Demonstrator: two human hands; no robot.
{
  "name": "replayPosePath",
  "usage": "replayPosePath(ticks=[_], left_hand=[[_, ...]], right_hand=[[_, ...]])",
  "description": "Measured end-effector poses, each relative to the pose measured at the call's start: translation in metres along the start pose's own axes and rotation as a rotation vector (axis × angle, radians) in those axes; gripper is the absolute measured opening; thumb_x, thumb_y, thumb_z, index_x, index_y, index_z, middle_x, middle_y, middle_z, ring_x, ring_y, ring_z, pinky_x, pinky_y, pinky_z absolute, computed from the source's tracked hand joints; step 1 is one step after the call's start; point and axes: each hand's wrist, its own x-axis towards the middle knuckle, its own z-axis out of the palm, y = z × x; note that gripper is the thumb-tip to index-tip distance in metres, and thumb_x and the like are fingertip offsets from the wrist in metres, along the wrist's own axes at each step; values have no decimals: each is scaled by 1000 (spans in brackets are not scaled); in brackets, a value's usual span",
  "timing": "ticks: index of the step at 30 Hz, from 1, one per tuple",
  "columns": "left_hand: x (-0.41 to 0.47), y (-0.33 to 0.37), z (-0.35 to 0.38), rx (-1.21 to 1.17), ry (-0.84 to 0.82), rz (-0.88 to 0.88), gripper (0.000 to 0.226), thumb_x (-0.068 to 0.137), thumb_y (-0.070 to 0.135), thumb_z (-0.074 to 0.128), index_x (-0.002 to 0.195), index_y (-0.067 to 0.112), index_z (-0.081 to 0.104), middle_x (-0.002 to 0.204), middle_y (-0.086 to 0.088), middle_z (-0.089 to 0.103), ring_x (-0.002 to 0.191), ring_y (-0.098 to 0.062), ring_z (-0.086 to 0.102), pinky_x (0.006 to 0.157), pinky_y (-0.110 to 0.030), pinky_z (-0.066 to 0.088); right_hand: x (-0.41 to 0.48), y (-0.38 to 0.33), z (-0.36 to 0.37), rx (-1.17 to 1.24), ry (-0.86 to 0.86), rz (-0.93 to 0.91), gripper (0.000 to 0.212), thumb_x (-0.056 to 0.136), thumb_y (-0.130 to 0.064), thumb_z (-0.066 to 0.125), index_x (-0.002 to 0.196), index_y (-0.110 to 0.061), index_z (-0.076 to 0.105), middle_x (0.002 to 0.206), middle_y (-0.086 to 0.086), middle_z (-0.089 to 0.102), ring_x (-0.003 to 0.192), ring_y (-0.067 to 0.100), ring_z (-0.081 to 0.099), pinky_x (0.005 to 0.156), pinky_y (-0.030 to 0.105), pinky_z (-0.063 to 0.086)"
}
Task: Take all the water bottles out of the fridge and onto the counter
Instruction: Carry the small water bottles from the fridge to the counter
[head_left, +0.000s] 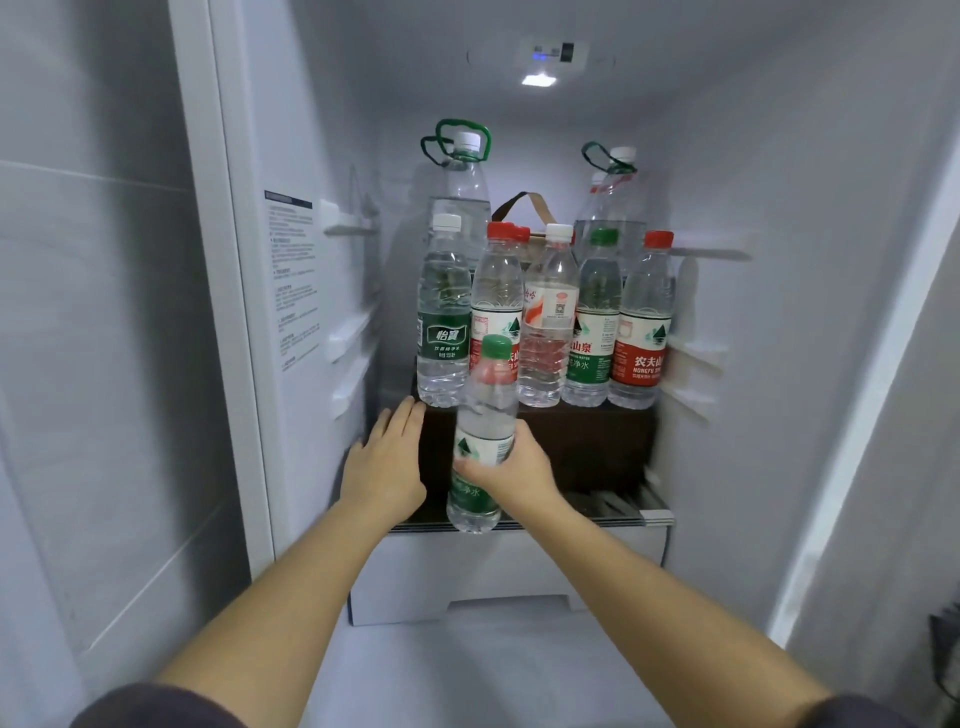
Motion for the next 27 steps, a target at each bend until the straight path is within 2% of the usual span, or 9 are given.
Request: replayPosePath(ticks=[4, 8, 16, 18, 21, 22, 24, 26, 27], left_hand=[[-4, 3, 5, -16, 24, -18, 97, 79, 3, 60, 155, 23, 3, 163, 6, 1, 149, -23, 11, 116, -44, 29], [-5, 5, 7, -33, 44, -17, 97, 79, 3, 61, 155, 22, 3, 163, 5, 1, 149, -23, 11, 116, -45, 29], [-5, 7, 6, -47, 49, -26, 97, 79, 4, 62, 155, 21, 4, 163, 4, 2, 149, -22, 12, 116, -44, 28], [-4, 6, 7, -33, 52, -24, 96, 79, 5, 62, 155, 21, 5, 163, 4, 3, 149, -22, 12, 116, -43, 29], [-2, 7, 7, -13, 92, -13, 89, 80, 6, 61, 154, 19, 12, 162, 1, 11, 148, -22, 16, 115, -42, 30], [0, 9, 6, -15, 122, -2, 83, 81, 5, 60, 152, 17, 19, 160, -1, 19, 146, -23, 20, 114, -41, 32], [7, 13, 2, -96, 193, -16, 64, 82, 3, 58, 141, 14, 36, 148, -5, 37, 137, -25, 34, 106, -40, 40], [20, 22, -6, -312, 291, -118, 46, 84, 5, 56, 127, 11, 44, 133, -7, 44, 121, -26, 46, 92, -37, 45], [28, 27, -10, -428, 349, -153, 41, 84, 7, 58, 123, 9, 45, 129, -8, 44, 116, -25, 47, 88, -34, 44]], right_hand=[[4, 2, -47, -10, 125, 57, 61, 67, -21, 88, 114, -27, 50, 110, -5, 64, 104, 17, 62, 88, 36, 53], [10, 9, -87, -91, 212, 100, 69, 69, -22, 86, 127, -22, 50, 124, 0, 64, 115, 22, 61, 98, 48, 51], [14, 29, -98, -163, 287, 196, 67, 71, -21, 85, 125, -14, 45, 124, 9, 62, 113, 30, 61, 93, 45, 52], [20, 22, -99, -145, 296, 171, 74, 69, -23, 85, 130, -14, 44, 126, 8, 57, 114, 29, 58, 96, 46, 51], [39, -14, -104, -58, 404, 19, 80, 69, -28, 84, 136, -20, 41, 126, -2, 49, 110, 17, 53, 95, 38, 50], [46, -28, -106, -55, 432, -23, 72, 73, -29, 82, 132, -20, 43, 123, -3, 52, 108, 16, 54, 92, 36, 49], [56, -45, -104, -85, 420, -42, 41, 81, -26, 75, 114, -22, 51, 109, -4, 60, 101, 17, 59, 80, 30, 46], [60, -47, -98, -115, 442, -52, 15, 84, -23, 66, 95, -23, 56, 89, -9, 62, 93, 19, 62, 69, 27, 40], [59, -44, -96, -119, 467, -64, 10, 83, -22, 64, 90, -25, 57, 84, -11, 61, 90, 19, 62, 69, 28, 40]])
